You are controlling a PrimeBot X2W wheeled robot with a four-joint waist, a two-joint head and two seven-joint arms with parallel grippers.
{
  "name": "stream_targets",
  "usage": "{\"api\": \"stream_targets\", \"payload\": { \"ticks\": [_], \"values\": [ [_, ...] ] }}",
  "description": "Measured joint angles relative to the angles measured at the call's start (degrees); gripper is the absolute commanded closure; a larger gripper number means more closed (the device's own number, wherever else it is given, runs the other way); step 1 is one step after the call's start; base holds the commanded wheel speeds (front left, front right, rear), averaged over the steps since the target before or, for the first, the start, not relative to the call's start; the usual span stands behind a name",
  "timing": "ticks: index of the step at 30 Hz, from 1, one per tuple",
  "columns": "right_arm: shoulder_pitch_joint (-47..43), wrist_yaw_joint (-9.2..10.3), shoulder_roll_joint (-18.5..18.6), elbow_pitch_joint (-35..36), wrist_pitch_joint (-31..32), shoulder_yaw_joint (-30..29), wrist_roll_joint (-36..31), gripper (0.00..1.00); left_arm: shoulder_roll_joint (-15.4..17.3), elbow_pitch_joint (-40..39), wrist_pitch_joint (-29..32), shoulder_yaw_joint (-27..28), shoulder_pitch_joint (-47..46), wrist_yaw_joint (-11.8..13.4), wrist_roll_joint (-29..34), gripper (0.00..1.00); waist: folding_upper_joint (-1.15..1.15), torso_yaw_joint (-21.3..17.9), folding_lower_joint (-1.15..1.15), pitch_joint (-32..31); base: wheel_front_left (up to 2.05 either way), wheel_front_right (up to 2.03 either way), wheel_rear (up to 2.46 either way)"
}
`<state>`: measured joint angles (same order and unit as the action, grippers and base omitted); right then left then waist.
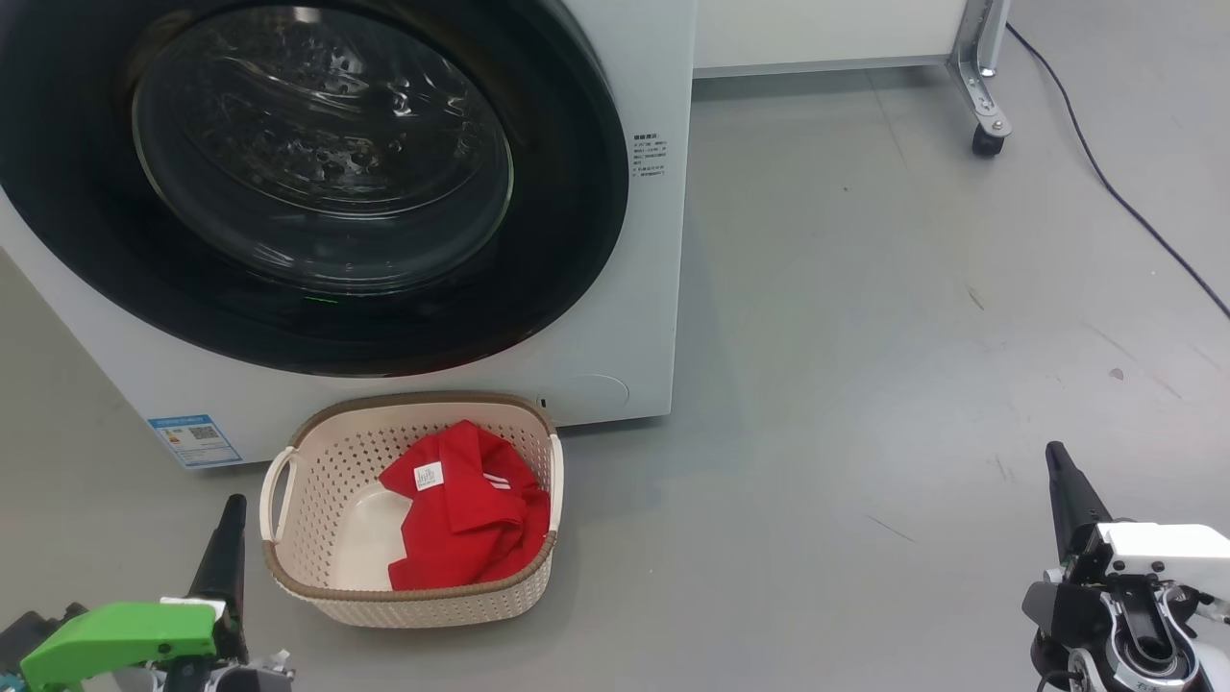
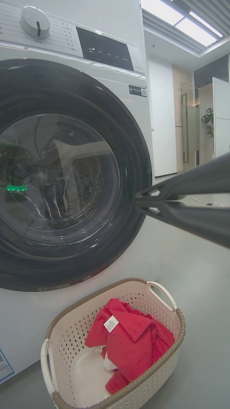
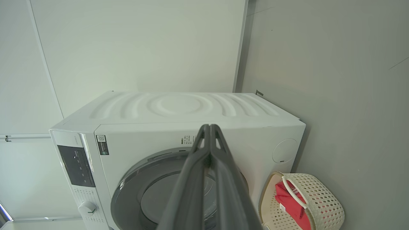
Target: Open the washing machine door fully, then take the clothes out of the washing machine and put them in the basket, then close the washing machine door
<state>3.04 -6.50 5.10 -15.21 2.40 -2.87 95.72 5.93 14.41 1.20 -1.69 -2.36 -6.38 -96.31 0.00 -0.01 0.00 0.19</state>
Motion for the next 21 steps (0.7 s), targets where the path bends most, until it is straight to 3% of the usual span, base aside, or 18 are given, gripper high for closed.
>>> {"api": "stream_targets", "payload": {
  "ticks": [21],
  "values": [
    [0.04,-0.16,0.0,-0.31,0.08,-0.12,-0.01,1.0,0.0,0.55,0.32,0.09,-0.06,-0.11,0.0,1.0,0.0,0.0,0.0,-0.02,0.0,0.0,0.0]
  ]
}}
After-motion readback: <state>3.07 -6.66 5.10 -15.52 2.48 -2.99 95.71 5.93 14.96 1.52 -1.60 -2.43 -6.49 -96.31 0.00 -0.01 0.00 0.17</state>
